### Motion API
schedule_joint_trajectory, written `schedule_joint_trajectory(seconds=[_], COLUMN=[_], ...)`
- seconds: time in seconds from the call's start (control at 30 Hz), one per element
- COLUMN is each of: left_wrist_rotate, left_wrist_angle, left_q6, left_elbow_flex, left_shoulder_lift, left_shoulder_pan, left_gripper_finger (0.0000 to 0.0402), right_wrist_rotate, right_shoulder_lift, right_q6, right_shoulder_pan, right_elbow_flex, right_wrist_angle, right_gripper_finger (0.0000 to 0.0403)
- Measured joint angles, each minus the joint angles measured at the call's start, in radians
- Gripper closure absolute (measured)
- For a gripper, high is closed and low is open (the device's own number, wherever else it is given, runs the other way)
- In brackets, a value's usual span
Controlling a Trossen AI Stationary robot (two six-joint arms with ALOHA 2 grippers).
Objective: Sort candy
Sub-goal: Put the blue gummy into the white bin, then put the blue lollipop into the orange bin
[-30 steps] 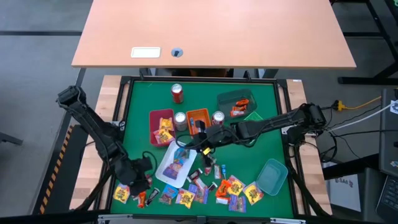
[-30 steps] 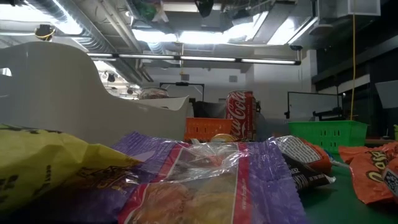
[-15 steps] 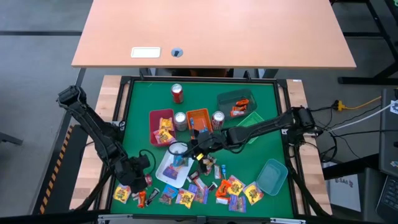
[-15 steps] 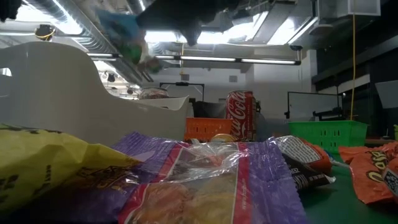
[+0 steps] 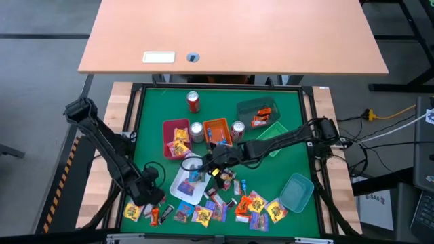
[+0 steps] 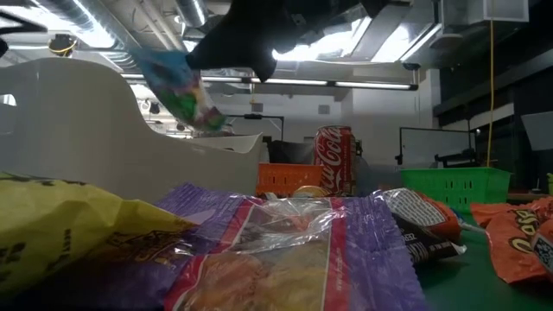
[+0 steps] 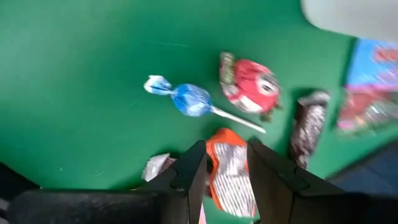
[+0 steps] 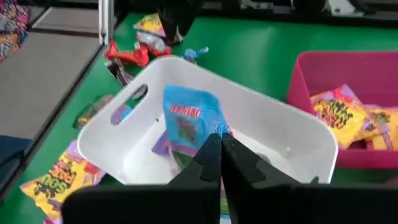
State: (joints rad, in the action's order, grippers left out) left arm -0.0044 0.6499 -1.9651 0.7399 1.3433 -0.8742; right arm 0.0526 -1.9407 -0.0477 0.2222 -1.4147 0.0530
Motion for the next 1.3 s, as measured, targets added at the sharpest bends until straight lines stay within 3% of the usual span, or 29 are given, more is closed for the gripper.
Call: schedule_joint_trajectory(seconds=[0.33,0.53,0.77,1.07,1.3], left_wrist_rotate=[-0.056,0.011,0.015,0.023,0.019], left_wrist_angle=[0.024,0.009,-0.021,-0.178,-0.175], left_q6=[-0.176,-0.227,-0.259,-0.259,-0.261], left_elbow_flex=[0.0,0.0,0.0,0.0,0.004], left_shoulder_lift=[0.038,0.038,0.065,0.199,0.222], left_shoulder_pan=[0.0,0.0,0.0,0.0,0.002], left_gripper_finger=[0.0296,0.0296,0.0296,0.0296,0.0296], right_wrist_rotate=[0.0,0.0,0.0,0.0,0.0], right_shoulder_lift=[-0.011,-0.011,-0.011,-0.011,-0.011], right_q6=[0.0,0.0,0.001,0.001,0.001], right_shoulder_pan=[0.0,0.0,0.0,0.0,0.0], right_elbow_flex=[0.0,0.0,0.0,0.0,0.0], right_wrist_angle=[0.0,0.002,0.001,0.001,0.001], right_gripper_finger=[0.0291,0.0246,0.0238,0.0237,0.0237])
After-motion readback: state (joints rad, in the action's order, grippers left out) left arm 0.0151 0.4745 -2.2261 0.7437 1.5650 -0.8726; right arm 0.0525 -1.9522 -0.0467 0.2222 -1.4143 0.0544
